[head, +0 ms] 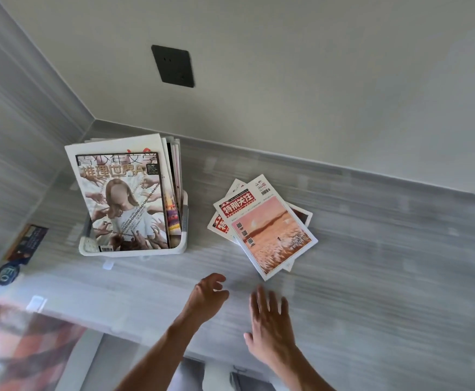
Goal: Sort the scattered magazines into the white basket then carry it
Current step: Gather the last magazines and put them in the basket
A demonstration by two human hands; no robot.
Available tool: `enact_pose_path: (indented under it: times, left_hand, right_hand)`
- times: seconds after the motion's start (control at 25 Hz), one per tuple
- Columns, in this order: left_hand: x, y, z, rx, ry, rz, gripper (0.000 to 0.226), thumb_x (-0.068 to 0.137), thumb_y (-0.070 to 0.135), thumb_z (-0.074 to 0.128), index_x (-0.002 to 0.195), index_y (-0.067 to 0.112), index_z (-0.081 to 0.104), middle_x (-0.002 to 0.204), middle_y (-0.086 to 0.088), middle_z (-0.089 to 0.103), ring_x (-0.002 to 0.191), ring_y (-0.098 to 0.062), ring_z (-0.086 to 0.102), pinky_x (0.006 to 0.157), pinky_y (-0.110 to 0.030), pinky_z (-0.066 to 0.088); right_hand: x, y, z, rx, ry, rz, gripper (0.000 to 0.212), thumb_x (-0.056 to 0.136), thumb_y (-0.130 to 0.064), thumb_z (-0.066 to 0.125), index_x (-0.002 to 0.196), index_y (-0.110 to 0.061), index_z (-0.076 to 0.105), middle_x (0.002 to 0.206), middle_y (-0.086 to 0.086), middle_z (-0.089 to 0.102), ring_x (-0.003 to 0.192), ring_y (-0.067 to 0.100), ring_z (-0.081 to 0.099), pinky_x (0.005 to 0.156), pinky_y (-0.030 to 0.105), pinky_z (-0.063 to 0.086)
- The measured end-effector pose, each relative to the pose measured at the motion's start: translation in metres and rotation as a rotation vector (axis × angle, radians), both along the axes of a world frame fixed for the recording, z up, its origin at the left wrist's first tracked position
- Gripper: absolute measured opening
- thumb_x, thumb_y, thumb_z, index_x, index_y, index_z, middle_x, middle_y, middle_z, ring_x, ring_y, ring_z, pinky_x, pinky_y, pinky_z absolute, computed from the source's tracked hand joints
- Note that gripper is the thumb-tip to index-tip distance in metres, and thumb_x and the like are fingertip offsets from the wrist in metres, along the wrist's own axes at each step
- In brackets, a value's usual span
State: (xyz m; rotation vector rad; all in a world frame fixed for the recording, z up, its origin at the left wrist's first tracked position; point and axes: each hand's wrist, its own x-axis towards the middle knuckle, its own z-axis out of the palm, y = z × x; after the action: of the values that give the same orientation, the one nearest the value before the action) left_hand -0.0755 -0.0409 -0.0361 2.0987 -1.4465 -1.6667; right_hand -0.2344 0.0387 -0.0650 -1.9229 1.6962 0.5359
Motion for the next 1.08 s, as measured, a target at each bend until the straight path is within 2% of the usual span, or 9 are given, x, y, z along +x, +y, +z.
enact_pose_path:
  times: [0.16,0.32,0.44,0.52,0.6,0.68,0.84,0.96,1.08]
  left_hand:
    - [-0.024,0.008,-0.014,0.033,0.075,0.069,0.032,0.082,0.013,0.063,0.113,0.022,0.064,0.104,-0.005,0.069,0.082,-0.017,0.064,0.064,-0.024,0.048]
    - [-0.028,0.007,-0.024,0.038,0.104,0.139,0.029,0.082,0.015,0.063,0.110,0.026,0.065,0.099,0.001,0.071,0.075,-0.009,0.065,0.050,-0.011,0.046]
    - [-0.025,0.005,-0.032,0.030,0.113,0.188,0.027,0.083,0.015,0.063,0.107,0.027,0.065,0.096,0.002,0.070,0.071,-0.008,0.063,0.046,-0.010,0.043]
    - [-0.025,0.006,-0.032,0.047,0.085,0.216,0.026,0.082,0.015,0.061,0.105,0.027,0.065,0.093,-0.001,0.071,0.068,-0.011,0.063,0.048,-0.016,0.046]
    - [-0.023,0.003,-0.026,0.019,-0.024,0.241,0.027,0.081,0.015,0.059,0.105,0.026,0.065,0.093,-0.004,0.072,0.076,-0.019,0.066,0.057,-0.024,0.051]
    - [-0.015,-0.004,-0.018,-0.028,-0.089,0.280,0.027,0.082,0.018,0.060,0.107,0.024,0.065,0.098,-0.006,0.073,0.086,-0.027,0.068,0.068,-0.030,0.053]
    - [-0.001,-0.022,0.017,-0.098,0.352,0.436,0.024,0.092,0.021,0.063,0.116,0.015,0.063,0.101,-0.005,0.076,0.086,-0.020,0.073,0.065,-0.027,0.057]
    - [0.014,-0.044,0.047,-0.259,0.488,0.533,0.035,0.086,-0.013,0.054,0.104,0.014,0.067,0.105,-0.018,0.072,0.091,-0.035,0.068,0.073,-0.044,0.060]
    - [0.055,-0.059,0.065,-0.328,0.670,0.521,0.045,0.082,-0.018,0.053,0.122,0.003,0.059,0.117,-0.025,0.067,0.102,-0.043,0.065,0.084,-0.055,0.057]
  right_hand:
    - [-0.043,-0.050,0.013,-0.195,-0.170,-0.115,0.060,0.090,-0.038,0.047,0.145,-0.018,0.031,0.145,0.003,0.046,0.125,0.029,0.048,0.097,0.038,0.041]
    - [-0.114,-0.144,0.013,-0.226,-0.119,-0.571,0.059,0.086,-0.039,0.061,0.135,-0.013,0.042,0.137,0.012,0.053,0.121,0.034,0.052,0.096,0.042,0.045]
    - [-0.122,-0.158,-0.002,-0.171,-0.011,-0.670,0.065,0.077,-0.049,0.071,0.122,-0.008,0.049,0.123,0.016,0.060,0.115,0.035,0.057,0.092,0.042,0.046]
    - [-0.107,-0.136,-0.011,-0.179,-0.064,-0.744,0.047,0.084,-0.042,0.066,0.114,-0.007,0.056,0.114,0.016,0.067,0.107,0.034,0.064,0.085,0.038,0.049]
    - [-0.093,-0.111,-0.015,-0.175,-0.280,-0.852,0.027,0.090,-0.029,0.062,0.105,-0.007,0.064,0.097,0.016,0.072,0.091,0.032,0.069,0.074,0.035,0.050]
    - [-0.083,-0.085,-0.008,-0.053,-0.714,-1.030,0.017,0.090,-0.017,0.064,0.091,0.000,0.066,0.063,0.015,0.067,0.054,0.026,0.061,0.053,0.031,0.045]
    - [-0.072,-0.044,0.016,0.081,-1.175,-0.965,0.021,0.089,-0.024,0.066,0.073,-0.012,0.065,0.055,0.016,0.064,0.043,0.018,0.045,0.041,0.021,0.035]
    - [-0.061,-0.048,0.042,0.095,-1.146,-0.843,0.023,0.083,-0.032,0.067,0.069,-0.013,0.067,0.058,0.018,0.068,0.047,0.022,0.053,0.044,0.024,0.040]
    - [-0.030,-0.075,0.068,-0.013,-0.987,-0.819,0.023,0.086,-0.032,0.070,0.070,-0.016,0.067,0.054,0.009,0.064,0.048,0.017,0.051,0.047,0.027,0.036]
